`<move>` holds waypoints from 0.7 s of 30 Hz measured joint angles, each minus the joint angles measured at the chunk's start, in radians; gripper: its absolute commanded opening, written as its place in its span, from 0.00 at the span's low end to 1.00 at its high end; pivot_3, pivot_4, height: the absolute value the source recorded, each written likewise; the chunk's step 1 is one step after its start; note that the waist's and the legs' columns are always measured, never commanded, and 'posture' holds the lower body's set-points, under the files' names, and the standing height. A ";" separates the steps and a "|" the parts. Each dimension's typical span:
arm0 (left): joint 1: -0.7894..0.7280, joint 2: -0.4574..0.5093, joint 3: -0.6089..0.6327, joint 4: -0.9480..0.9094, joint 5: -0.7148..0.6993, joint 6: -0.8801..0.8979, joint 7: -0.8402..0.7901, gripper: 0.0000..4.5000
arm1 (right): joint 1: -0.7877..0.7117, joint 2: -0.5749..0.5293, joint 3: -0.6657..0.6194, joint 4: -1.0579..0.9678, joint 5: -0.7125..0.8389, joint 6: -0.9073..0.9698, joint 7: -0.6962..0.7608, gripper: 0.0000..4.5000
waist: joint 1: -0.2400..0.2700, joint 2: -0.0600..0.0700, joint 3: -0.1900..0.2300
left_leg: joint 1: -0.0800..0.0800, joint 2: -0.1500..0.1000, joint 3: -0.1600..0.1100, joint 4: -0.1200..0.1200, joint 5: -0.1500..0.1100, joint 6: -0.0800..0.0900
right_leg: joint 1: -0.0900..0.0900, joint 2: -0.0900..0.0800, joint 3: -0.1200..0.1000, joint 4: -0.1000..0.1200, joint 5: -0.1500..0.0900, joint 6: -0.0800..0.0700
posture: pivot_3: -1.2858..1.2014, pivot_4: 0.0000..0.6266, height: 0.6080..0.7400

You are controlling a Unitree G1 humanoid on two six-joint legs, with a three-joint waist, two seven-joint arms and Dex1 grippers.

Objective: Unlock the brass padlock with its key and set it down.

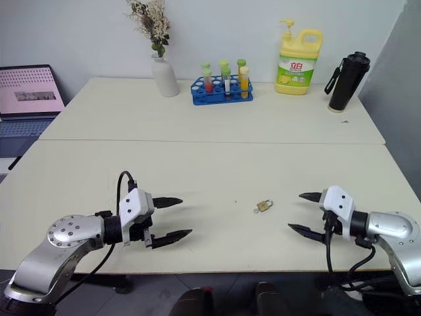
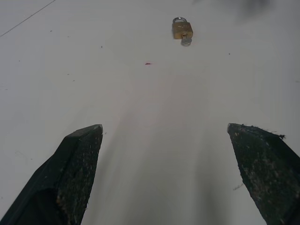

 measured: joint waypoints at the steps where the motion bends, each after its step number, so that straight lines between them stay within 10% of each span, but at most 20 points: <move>1: -0.006 -0.001 0.000 0.000 -0.001 0.003 0.000 0.99 | 0.000 0.000 0.000 0.000 0.000 0.000 0.000 1.00 | 0.000 0.000 0.000 | 0.000 0.000 0.000 0.000 0.000 0.000 | 0.000 0.000 0.000 0.000 0.000 0.000 | 0.52 0.24 1.00; 10: -0.039 -0.006 -0.021 -0.046 -0.012 0.022 -0.003 0.99 | -0.080 -0.007 0.056 0.014 -0.031 -0.011 0.059 1.00 | -0.003 0.000 0.000 | 0.001 0.000 0.001 0.000 0.000 0.000 | 0.000 0.000 0.001 0.001 0.000 0.000 | 0.52 0.24 1.00; 21: -0.029 0.031 -0.061 -0.120 -0.010 0.081 -0.012 0.99 | -0.567 0.058 0.378 0.418 -0.223 -0.197 0.374 1.00 | -0.003 0.001 0.001 | 0.001 0.001 0.001 0.000 0.000 0.000 | 0.000 0.004 0.001 0.001 0.000 0.000 | 0.52 0.24 1.00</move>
